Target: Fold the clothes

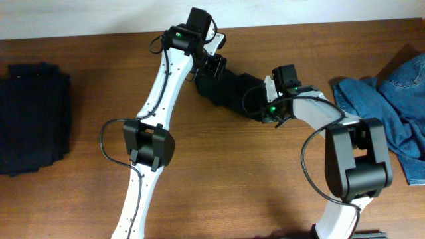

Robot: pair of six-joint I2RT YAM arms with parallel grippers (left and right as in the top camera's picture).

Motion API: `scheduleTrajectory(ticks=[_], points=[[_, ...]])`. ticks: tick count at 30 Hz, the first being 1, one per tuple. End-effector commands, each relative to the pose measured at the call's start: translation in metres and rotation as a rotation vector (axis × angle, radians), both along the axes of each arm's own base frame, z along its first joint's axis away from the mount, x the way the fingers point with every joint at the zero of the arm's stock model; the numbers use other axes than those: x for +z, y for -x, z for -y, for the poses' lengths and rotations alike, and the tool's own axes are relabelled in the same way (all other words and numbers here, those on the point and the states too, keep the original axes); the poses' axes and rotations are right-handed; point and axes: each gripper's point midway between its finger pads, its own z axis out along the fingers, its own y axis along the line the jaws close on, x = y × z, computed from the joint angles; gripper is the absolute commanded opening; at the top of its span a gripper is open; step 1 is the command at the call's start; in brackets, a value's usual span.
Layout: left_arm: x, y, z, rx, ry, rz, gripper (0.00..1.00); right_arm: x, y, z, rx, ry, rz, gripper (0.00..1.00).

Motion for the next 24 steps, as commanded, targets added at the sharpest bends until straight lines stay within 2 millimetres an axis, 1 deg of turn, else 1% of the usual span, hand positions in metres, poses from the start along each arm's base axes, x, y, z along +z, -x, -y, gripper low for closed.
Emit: scheduleTrajectory(ticks=[1,3,7,11,12,17,18,19,20,22,24], points=[[0.011,0.001,0.003,-0.033,0.023,0.020,0.67,-0.026,0.004,0.031,-0.094,0.110,-0.049,0.06],[0.011,0.001,0.003,-0.036,0.021,0.020,0.67,-0.029,0.004,0.036,-0.109,0.106,-0.056,0.04],[0.011,-0.001,0.002,-0.040,0.018,0.029,0.67,-0.025,0.001,0.050,-0.144,0.105,-0.050,0.04],[0.004,-0.003,0.005,-0.042,0.019,0.030,0.67,-0.025,0.002,0.068,-0.187,0.093,-0.058,0.04],[0.001,-0.003,0.006,-0.044,0.018,0.025,0.67,-0.025,0.004,0.068,-0.189,0.078,-0.066,0.04],[-0.018,0.002,0.014,-0.060,0.008,-0.008,0.67,-0.022,0.004,0.051,-0.162,-0.047,-0.078,0.05],[-0.021,0.004,0.016,-0.064,0.006,-0.014,0.67,-0.022,0.004,0.050,-0.161,-0.052,-0.075,0.08],[-0.025,0.005,0.016,-0.066,0.003,-0.021,0.67,-0.022,0.003,0.050,-0.161,-0.052,-0.075,0.14],[-0.028,0.006,0.017,-0.068,0.000,-0.028,0.67,-0.022,0.003,0.051,-0.163,-0.052,-0.072,0.22],[-0.029,0.007,0.017,-0.069,-0.002,-0.032,0.67,-0.020,0.000,0.049,-0.160,-0.066,-0.060,0.26],[-0.029,0.007,0.017,-0.069,-0.002,-0.033,0.67,-0.015,-0.006,0.043,-0.151,-0.122,-0.045,0.47]])
